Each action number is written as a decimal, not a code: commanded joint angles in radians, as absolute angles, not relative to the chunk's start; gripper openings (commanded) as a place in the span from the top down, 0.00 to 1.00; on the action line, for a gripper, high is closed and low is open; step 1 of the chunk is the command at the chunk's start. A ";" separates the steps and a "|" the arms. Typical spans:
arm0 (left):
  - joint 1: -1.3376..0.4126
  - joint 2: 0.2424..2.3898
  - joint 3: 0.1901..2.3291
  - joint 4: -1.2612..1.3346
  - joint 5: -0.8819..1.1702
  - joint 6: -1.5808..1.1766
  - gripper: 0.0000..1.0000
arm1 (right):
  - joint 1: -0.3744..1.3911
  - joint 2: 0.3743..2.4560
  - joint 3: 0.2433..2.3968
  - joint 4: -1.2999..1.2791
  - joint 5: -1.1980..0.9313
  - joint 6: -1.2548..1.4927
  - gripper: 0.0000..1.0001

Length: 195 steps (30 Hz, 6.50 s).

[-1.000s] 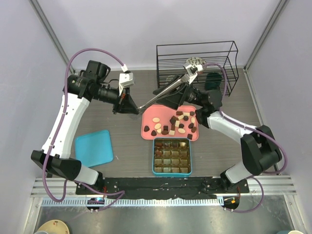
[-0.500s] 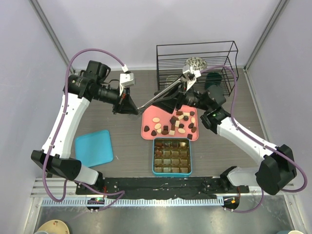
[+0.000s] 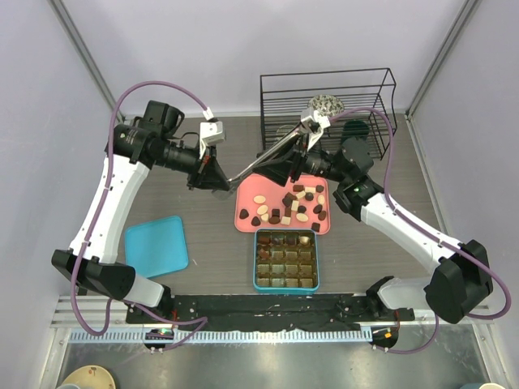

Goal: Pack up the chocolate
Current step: Adjust the clamp, then pick up the fake chocolate from the plate.

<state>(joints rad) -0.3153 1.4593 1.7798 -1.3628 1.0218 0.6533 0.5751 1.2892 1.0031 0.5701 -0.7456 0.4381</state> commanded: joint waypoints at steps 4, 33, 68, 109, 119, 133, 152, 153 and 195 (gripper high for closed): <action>-0.331 1.428 1.795 -1.660 1.075 0.653 0.99 | 0.583 1.287 1.011 0.718 -0.726 0.517 0.43; -0.333 1.394 1.778 -1.660 1.031 0.664 1.00 | 0.495 1.224 0.997 0.658 -0.865 0.575 0.44; -0.370 1.382 1.772 -1.661 1.042 0.649 1.00 | 0.426 1.341 1.114 0.954 -1.045 0.819 0.58; -0.107 1.419 1.691 -1.335 0.591 0.374 0.00 | 0.453 1.175 1.046 0.158 -0.404 0.092 0.96; -0.107 1.365 1.445 -1.104 0.505 0.357 0.00 | 0.454 1.256 0.954 0.225 -0.080 0.044 0.96; -0.106 1.378 1.370 -1.077 0.512 0.383 0.00 | 0.465 1.279 0.888 0.275 0.075 0.008 0.87; -0.107 1.348 1.355 -1.101 0.508 0.426 0.00 | 0.465 1.302 0.873 0.310 0.092 0.014 0.54; -0.107 1.342 1.353 -1.103 0.508 0.428 0.00 | 0.465 1.304 0.864 0.319 0.091 0.014 0.54; -0.107 1.312 1.367 -1.123 0.482 0.466 0.00 | 0.463 1.434 0.704 0.753 0.095 -0.002 0.53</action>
<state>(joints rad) -0.1070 1.3437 1.3514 -1.1183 0.4786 0.4526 0.4583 1.4487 0.7212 0.6682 0.0837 -0.0189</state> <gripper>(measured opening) 0.996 0.465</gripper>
